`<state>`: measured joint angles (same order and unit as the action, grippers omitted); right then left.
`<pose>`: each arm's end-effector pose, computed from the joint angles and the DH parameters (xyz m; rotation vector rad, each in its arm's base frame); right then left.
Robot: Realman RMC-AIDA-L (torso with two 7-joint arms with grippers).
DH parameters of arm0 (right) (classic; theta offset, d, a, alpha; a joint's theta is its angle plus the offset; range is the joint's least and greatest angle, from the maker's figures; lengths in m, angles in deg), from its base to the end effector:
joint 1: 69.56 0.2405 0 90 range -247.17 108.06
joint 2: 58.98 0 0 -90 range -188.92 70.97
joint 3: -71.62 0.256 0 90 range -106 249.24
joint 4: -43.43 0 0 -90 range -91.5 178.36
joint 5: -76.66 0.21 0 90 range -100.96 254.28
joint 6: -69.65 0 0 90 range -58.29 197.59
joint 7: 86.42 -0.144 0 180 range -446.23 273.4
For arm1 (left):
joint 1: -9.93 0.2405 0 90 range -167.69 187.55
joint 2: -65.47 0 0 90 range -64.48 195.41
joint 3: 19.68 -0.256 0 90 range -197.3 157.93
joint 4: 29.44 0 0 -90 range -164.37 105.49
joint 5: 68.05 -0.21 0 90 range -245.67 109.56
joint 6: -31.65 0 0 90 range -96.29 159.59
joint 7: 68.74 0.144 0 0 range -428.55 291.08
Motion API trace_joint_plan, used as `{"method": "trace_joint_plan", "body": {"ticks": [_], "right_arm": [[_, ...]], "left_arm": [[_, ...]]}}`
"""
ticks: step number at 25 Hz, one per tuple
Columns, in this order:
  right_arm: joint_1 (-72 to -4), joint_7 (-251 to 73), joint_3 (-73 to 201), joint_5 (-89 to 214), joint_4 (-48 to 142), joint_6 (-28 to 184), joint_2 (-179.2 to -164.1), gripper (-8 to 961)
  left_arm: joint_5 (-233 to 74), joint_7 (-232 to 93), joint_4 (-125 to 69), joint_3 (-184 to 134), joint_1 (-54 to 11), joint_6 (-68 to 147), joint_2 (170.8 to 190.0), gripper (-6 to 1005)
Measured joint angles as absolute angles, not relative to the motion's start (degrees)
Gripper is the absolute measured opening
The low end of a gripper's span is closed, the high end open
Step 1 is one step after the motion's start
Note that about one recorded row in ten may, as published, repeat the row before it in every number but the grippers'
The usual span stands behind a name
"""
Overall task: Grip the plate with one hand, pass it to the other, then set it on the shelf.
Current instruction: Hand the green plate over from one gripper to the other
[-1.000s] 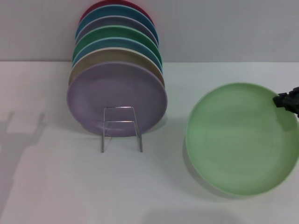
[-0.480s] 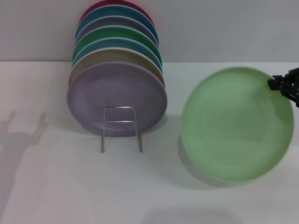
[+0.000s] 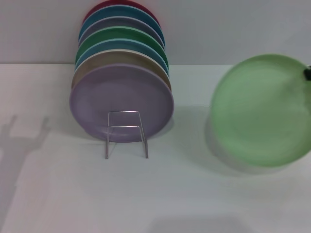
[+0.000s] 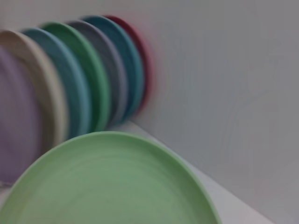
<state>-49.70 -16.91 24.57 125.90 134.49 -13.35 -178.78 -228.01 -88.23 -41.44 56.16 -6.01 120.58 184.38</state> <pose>0.2356 0.3419 0.1358 -2.3167 0.5209 0.0665 -0.3188 0.2816 0.0338 -1.4276 -0.3755 -1.0573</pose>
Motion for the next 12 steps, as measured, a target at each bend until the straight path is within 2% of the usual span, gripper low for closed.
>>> {"method": "trace_joint_plan", "body": {"ticks": [12], "right_arm": [[-49.98, -28.14, 13.46, 105.28, 146.08, -2.54, -178.83, 17]], "left_arm": [[-228.01, -88.25, -41.48, 56.16, -6.70, 120.41, 184.37, 869]]}}
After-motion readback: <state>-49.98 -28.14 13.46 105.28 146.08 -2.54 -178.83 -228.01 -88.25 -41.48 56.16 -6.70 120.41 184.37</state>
